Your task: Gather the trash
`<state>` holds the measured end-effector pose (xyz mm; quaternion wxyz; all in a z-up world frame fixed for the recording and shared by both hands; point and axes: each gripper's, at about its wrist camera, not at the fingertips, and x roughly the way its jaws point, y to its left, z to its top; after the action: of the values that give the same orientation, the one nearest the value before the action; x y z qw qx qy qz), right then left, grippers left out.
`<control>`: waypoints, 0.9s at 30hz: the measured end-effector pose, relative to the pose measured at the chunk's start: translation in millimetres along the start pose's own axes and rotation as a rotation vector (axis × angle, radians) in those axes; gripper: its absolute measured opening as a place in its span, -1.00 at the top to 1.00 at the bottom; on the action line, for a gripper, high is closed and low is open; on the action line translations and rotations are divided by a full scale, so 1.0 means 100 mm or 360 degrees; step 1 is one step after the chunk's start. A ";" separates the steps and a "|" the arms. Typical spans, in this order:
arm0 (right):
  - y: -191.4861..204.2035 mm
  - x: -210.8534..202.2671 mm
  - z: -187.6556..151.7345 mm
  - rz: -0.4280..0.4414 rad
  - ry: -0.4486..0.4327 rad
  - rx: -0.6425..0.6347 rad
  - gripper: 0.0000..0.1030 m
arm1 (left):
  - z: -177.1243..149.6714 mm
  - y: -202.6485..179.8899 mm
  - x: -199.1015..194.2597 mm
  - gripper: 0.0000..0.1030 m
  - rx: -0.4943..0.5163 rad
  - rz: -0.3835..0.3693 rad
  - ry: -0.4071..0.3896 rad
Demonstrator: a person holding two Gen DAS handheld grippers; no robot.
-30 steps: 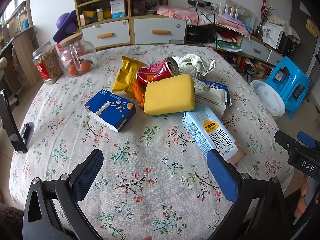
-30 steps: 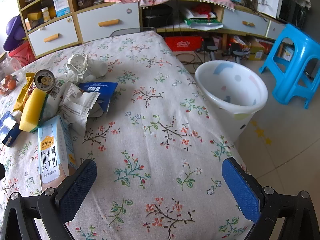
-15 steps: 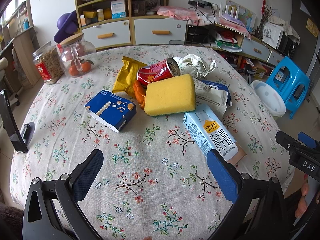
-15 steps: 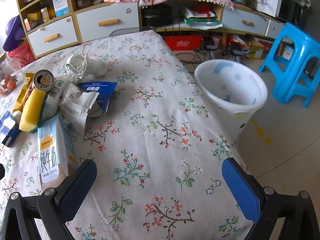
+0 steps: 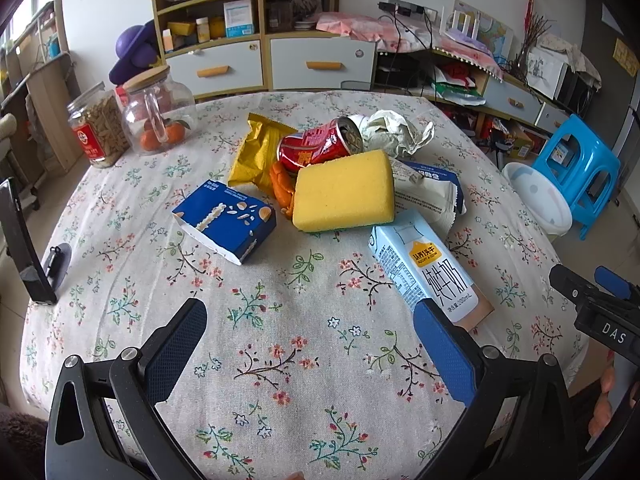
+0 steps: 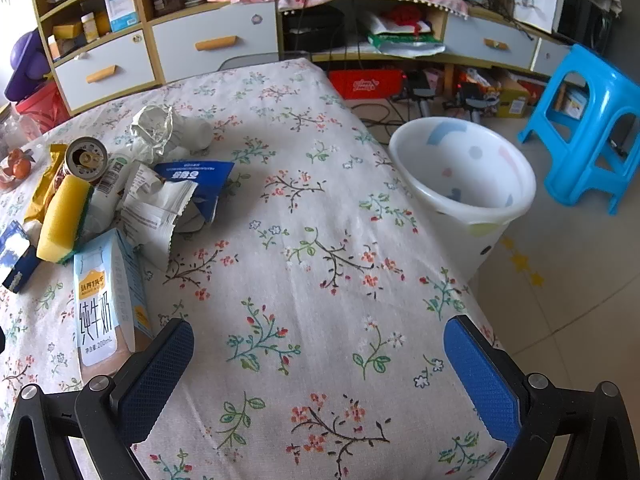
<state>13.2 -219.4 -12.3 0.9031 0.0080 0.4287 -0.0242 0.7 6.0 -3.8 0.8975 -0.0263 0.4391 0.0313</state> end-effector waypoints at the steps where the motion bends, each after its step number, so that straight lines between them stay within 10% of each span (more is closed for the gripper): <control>1: 0.00 0.00 0.00 0.0001 0.0000 0.0001 -0.99 | 0.00 0.01 0.00 -1.00 -0.0002 0.0003 0.0000; 27: 0.90 0.34 0.04 0.0379 0.0234 -0.0227 -0.94 | 0.09 0.84 0.06 -1.00 -0.0201 0.0082 0.0054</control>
<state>42.0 -130.7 -37.0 0.8640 -0.0037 0.4903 0.1142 4.5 90.5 -4.9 0.8854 -0.0720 0.4519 0.0816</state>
